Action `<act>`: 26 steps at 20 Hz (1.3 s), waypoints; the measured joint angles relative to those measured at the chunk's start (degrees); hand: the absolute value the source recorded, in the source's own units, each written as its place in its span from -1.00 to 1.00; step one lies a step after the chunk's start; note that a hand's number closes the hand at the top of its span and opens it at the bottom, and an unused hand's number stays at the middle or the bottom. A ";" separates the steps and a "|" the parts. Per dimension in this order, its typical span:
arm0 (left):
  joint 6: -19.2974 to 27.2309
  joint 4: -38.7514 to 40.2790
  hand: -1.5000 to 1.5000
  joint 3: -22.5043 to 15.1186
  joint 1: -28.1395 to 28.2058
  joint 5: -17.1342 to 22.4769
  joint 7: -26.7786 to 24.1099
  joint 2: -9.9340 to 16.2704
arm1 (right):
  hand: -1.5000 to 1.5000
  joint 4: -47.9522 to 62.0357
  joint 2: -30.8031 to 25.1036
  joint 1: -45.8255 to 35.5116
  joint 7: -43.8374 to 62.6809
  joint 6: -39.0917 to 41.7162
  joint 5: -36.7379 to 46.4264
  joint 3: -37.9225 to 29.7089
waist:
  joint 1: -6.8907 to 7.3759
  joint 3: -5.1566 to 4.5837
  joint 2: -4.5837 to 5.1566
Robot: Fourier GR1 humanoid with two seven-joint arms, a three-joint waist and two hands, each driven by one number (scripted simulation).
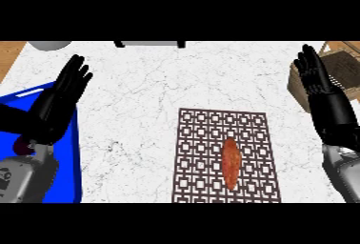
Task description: Pick the sweet potato from the placemat and place it in the basket
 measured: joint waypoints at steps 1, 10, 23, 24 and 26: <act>0.16 0.44 0.00 0.07 -0.30 -0.32 0.75 0.20 | 1.00 1.26 0.68 0.78 -1.90 1.45 -0.97 -0.26 | -0.05 0.15 -0.39; 2.32 7.52 0.00 -2.50 3.75 -7.70 2.58 2.59 | -1.00 2.63 13.01 5.76 -23.15 22.60 -15.22 2.72 | 0.19 1.27 -0.85; 3.94 10.99 0.00 -2.68 4.69 -11.44 4.02 2.77 | -1.00 -1.48 1.13 17.12 -24.96 10.84 7.72 0.78 | -1.81 0.47 -2.24; 4.14 10.95 0.00 -2.60 4.68 -11.59 4.12 2.78 | -1.00 -1.89 -1.95 17.50 -23.53 11.69 9.40 0.62 | -1.79 0.44 -2.29; 4.14 11.40 0.00 -2.78 4.63 -11.73 4.13 2.43 | -1.00 -3.53 -7.79 18.40 -20.52 14.45 11.82 0.77 | -1.91 0.42 -2.30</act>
